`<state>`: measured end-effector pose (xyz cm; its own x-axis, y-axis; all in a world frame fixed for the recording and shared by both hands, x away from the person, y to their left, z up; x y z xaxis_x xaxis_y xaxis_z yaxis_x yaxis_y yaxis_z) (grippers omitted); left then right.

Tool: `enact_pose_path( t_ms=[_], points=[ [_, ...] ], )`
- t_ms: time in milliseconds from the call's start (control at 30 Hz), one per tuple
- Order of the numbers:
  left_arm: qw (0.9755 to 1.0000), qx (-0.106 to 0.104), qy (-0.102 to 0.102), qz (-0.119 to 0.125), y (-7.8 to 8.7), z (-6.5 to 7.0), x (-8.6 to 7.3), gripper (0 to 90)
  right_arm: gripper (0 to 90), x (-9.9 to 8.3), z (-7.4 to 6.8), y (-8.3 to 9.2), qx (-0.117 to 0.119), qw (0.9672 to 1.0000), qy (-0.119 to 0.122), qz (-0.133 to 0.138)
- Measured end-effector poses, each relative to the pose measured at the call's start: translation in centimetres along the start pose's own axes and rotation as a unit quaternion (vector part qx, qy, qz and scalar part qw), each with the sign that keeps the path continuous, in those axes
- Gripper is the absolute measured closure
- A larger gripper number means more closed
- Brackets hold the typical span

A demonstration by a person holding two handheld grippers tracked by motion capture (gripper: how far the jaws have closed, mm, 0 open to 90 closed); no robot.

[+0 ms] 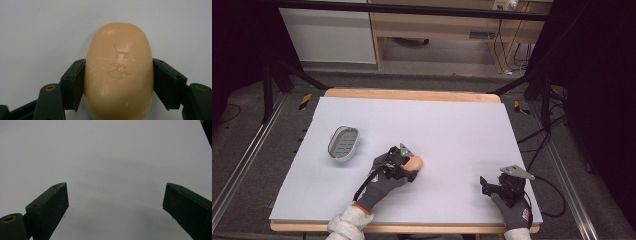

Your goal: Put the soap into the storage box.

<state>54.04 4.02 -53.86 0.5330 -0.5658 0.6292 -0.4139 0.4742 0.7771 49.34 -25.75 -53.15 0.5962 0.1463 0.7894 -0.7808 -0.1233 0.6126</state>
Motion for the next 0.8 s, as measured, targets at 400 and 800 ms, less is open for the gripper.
enact_pose_path(
  t_ms=[400,800],
  points=[
    [0.9997,-0.011,-0.001,0.024,2.7,0.3,0.4,31.3,6.5,0.0,0.0,0.0,0.0,1.0,0.0,0.0],
    [0.9993,-0.011,0.006,0.035,5.1,-0.3,-0.6,31.3,6.5,0.0,0.0,0.0,-0.001,1.0,0.0,0.0]
  ],
)
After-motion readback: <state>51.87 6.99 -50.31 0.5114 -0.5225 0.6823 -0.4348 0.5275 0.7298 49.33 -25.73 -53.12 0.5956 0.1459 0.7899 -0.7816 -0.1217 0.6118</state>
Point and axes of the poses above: each handheld gripper's, and its own axes: y roughly backward along the jaws, x roughly out of its top, z roughly to its right, the point moved 9 cm from there along -y, roughly forward along the jaws, and after that the axes turned 3 degrees about -x, right-handed, at the moved point
